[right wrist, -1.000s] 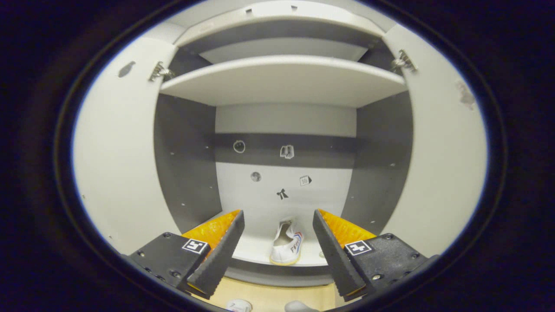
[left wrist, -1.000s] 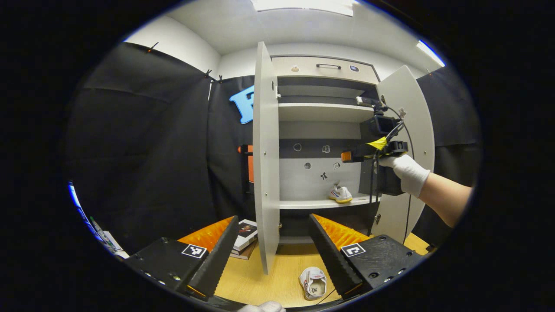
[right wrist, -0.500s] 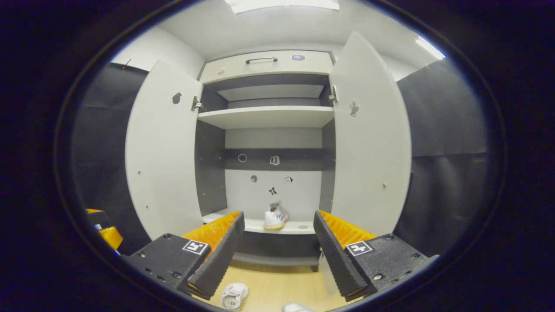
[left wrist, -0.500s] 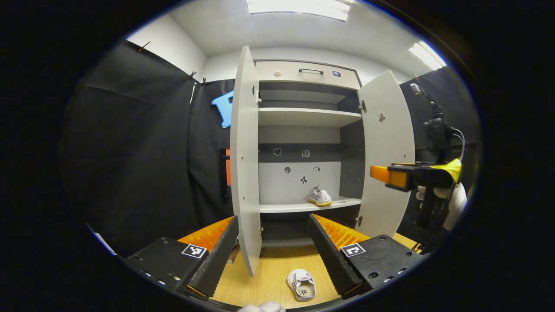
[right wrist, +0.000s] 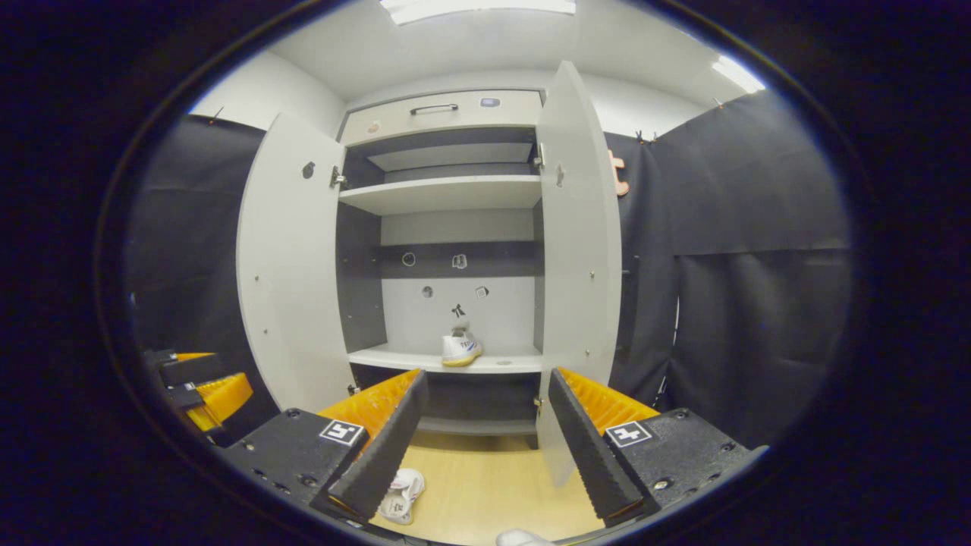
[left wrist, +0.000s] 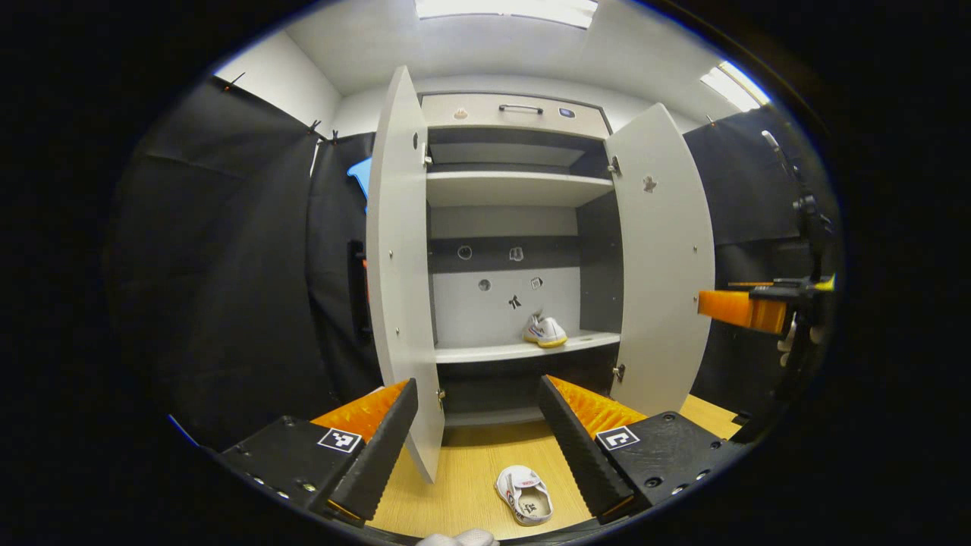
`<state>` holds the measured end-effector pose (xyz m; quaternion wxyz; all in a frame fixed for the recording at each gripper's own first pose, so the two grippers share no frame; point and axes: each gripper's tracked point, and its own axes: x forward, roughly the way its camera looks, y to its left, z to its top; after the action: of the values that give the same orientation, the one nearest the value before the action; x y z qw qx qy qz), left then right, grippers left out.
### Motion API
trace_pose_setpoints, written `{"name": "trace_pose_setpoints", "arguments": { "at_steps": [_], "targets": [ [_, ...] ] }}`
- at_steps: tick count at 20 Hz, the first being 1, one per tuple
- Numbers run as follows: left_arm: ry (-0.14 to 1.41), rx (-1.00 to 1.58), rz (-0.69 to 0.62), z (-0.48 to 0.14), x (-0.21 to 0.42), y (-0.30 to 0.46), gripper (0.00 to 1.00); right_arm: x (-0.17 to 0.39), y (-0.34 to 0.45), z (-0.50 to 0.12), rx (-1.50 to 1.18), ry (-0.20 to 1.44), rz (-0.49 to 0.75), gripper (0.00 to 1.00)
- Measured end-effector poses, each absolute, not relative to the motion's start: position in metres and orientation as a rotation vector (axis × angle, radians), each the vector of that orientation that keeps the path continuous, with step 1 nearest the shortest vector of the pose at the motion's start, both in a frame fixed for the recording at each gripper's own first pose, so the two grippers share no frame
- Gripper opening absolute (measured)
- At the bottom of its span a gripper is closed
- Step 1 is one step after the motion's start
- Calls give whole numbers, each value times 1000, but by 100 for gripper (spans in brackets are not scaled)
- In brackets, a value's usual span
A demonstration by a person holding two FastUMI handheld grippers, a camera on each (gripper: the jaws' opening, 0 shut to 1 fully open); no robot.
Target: Grab one shoe with the right hand and put it into the shoe cabinet, grab the other shoe with the left hand and put it into the shoe cabinet; then close the right door with the right hand and the left door with the left hand.
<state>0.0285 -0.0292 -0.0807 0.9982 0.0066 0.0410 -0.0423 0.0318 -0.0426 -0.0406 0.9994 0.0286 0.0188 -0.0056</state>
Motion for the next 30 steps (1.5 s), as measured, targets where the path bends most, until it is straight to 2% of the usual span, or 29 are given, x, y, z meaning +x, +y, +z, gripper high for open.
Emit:
{"name": "trace_pose_setpoints", "arguments": {
  "at_steps": [1, 5, 6, 8, 14, 19, 23, 27, 28, 29, 30],
  "targets": [
    [121, 19, -92, -103, 30, -33, 96, 31, -45, -44, 43, 48, -16, 100],
    [290, 36, -121, -208, 22, -47, 96, 26, -55, -59, 15, 105, -34, 100],
    [341, 32, -128, -237, 18, -50, 100, 25, -55, -64, 16, 121, -30, 100],
    [421, 50, -143, -290, 13, -58, 96, 25, -57, -75, 10, 159, -28, 100],
    [629, 22, -169, -408, 29, -79, 97, 25, -61, -99, 8, 247, -50, 100],
    [667, 75, -182, -456, 69, -79, 97, 31, -65, -110, -9, 285, -69, 100],
    [669, 74, -183, -467, 99, -84, 96, 39, -65, -117, -17, 307, -85, 100],
    [678, 50, -161, -475, 126, -83, 82, 44, -67, -121, -36, 317, -92, 100],
    [688, 51, -160, -477, 131, -83, 76, 45, -68, -121, -36, 317, -94, 100],
    [703, 28, -173, -479, 132, -88, 67, 47, -69, -122, -34, 320, -94, 100],
    [698, 25, -165, -478, 134, -90, 49, 47, -70, -123, -30, 324, -95, 100]
  ]
}}
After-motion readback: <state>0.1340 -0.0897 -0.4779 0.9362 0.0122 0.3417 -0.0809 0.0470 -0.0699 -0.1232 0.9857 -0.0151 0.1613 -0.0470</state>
